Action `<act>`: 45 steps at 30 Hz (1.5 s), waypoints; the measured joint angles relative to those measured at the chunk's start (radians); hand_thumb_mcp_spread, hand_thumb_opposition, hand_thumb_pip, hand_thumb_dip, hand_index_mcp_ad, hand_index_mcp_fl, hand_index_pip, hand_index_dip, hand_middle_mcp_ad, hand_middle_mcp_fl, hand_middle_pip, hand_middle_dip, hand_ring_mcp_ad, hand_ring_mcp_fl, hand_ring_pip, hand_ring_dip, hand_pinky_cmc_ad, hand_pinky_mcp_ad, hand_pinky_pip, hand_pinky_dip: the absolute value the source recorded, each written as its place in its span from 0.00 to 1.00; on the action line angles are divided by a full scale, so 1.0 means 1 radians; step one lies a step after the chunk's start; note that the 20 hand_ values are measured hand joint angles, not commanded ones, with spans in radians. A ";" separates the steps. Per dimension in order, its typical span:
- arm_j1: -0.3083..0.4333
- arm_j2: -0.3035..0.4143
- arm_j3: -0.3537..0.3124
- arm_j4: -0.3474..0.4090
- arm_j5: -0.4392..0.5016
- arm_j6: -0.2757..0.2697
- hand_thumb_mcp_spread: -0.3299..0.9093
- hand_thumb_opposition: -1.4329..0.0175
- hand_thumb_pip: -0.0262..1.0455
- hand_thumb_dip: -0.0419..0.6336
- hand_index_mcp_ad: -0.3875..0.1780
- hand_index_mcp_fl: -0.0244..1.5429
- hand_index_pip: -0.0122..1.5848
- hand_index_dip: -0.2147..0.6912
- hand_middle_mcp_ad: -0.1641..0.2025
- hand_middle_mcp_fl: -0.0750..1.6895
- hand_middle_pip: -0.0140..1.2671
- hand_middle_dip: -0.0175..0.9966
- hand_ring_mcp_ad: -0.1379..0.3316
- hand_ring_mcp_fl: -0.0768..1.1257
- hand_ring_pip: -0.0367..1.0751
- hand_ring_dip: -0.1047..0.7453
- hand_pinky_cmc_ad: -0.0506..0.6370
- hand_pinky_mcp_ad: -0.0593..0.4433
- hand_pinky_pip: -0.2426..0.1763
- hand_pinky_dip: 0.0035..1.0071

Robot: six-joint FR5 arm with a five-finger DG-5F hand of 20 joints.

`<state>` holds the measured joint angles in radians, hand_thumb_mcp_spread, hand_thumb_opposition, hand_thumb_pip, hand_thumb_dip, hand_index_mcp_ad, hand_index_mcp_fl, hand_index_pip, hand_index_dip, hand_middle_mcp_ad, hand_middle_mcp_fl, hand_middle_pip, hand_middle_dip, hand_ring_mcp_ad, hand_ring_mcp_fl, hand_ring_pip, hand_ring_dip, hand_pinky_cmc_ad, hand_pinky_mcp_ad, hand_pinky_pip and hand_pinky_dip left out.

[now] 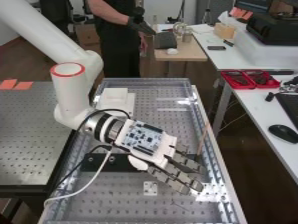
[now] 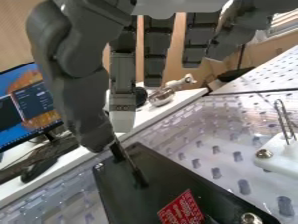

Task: Grab the drill bit and place it in the clear container

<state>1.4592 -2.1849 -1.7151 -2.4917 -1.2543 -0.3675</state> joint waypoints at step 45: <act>0.000 -0.011 0.014 0.002 -0.005 -0.027 0.76 0.37 0.51 0.45 0.45 0.37 0.82 0.66 0.41 0.22 0.11 0.24 0.54 0.17 0.12 0.11 0.48 0.30 0.40 0.14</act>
<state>1.4587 -2.1959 -1.7010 -2.4899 -1.2591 -0.3949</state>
